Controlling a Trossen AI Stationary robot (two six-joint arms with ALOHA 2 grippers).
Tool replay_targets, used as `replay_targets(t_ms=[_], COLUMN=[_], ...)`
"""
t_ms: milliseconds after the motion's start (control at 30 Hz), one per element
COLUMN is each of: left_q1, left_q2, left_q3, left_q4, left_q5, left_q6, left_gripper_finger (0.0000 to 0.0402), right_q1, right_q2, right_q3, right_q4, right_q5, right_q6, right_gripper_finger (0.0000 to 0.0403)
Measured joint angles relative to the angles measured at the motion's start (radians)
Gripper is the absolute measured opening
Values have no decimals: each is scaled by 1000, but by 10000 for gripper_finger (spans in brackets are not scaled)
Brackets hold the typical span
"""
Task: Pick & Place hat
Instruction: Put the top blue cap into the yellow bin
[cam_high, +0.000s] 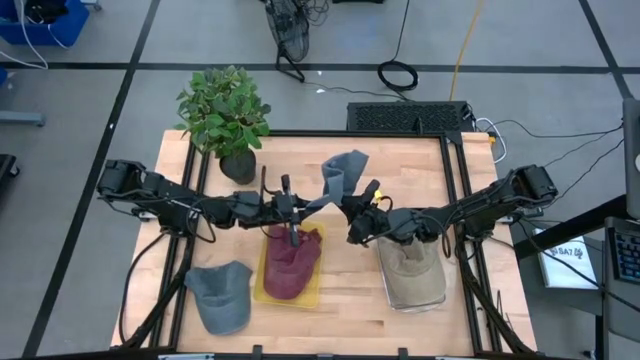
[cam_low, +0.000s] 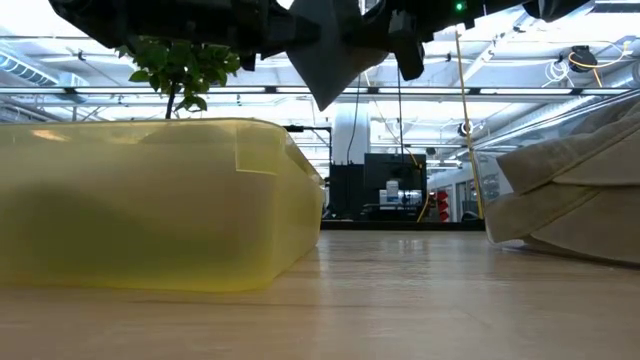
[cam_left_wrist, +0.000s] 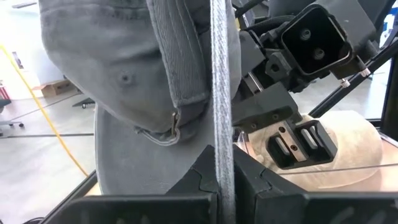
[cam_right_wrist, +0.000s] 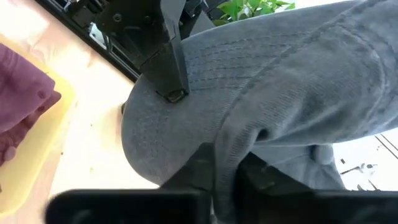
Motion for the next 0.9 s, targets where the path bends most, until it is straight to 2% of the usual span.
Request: replay_targets(t_ms=[167, 267, 400, 633, 767, 900], left_q1=[-1, -2, -8, -74, -145, -216], left_q2=[0, -13, -92, -360, -525, -684], left_q3=[0, 1, 0, -1, -37, -99], left_q4=[-26, -95, -278, -679, -773, -826], left_q5=[-5, -42, -93, -128, -216, -309], left_q6=[-4, -30, -21, -16, -43, -21], left_gripper_finger=[34, 49, 81, 138, 130, 84], right_q1=[0, 2, 12, 26, 16, 18], right_q2=[0, -8, -43, -82, -49, 22], right_q3=[0, 0, 17, 136, 252, 390], right_q4=[-6, -33, -115, -447, -625, -765], right_q5=[7, 26, 42, 17, -106, -134], right_q6=[-9, -8, 52, 228, 343, 411], right_gripper_finger=[10, 5, 3, 2, 1, 1])
